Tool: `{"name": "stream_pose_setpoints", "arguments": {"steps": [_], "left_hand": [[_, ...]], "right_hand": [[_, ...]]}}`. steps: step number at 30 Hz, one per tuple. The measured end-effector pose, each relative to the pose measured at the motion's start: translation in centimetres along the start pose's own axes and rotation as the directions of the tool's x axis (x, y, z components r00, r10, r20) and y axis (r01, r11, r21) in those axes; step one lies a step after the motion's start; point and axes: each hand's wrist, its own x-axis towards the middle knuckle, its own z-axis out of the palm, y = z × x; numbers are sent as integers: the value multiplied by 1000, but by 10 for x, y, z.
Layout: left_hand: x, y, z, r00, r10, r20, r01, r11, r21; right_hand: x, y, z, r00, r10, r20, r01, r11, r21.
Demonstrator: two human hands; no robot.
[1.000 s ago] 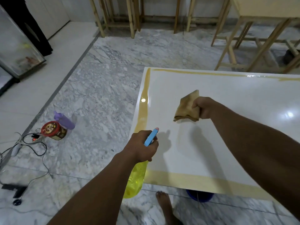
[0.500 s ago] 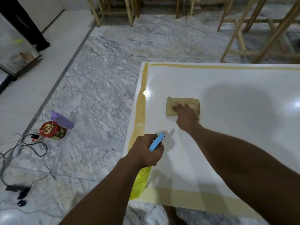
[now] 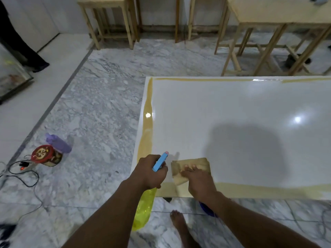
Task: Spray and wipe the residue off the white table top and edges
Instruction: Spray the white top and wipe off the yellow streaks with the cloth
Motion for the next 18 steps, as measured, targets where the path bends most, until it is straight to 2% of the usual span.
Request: {"name": "stream_pose_setpoints", "arguments": {"steps": [2, 4, 5, 6, 7, 8, 9, 10, 12, 13, 16, 18], "left_hand": [[-10, 1, -2, 1000, 3, 8, -3, 1000, 5], [-13, 5, -8, 1000, 4, 2, -4, 1000, -8], [-10, 9, -12, 1000, 6, -3, -6, 1000, -12], [-8, 12, -16, 1000, 6, -4, -6, 1000, -16], [-4, 15, -19, 1000, 6, -3, -6, 1000, -15], [3, 20, -23, 1000, 12, -7, -12, 1000, -11], [10, 25, -27, 1000, 20, -17, -20, 1000, -13], [19, 29, -31, 999, 28, -30, -29, 999, -17], [43, 37, -42, 998, 38, -52, -40, 999, -33], [55, 40, -48, 998, 40, -55, -42, 999, -33], [86, 45, -62, 997, 35, -65, -36, 999, -23], [109, 46, -72, 997, 20, -79, -22, 999, -28]], "right_hand": [[-6, 2, -18, 1000, 16, -7, -15, 986, 169], [-1, 11, -48, 994, 105, -8, -91, 894, 439], [4, 17, -66, 986, 163, 36, -149, 769, 621], [9, 22, -80, 970, 206, 129, -226, 571, 789], [14, 26, -89, 942, 223, 251, -313, 317, 895], [21, 31, -98, 904, 207, 374, -395, 69, 916], [28, 33, -106, 875, 160, 458, -442, -123, 888], [37, 34, -111, 858, 100, 504, -471, -240, 849], [65, 34, -121, 861, -5, 509, -486, -302, 820], [83, 34, -125, 870, -32, 492, -481, -277, 832], [142, 31, -147, 886, -75, 458, -463, -110, 879], [199, 34, -168, 902, -50, 429, -430, -7, 903]]}}
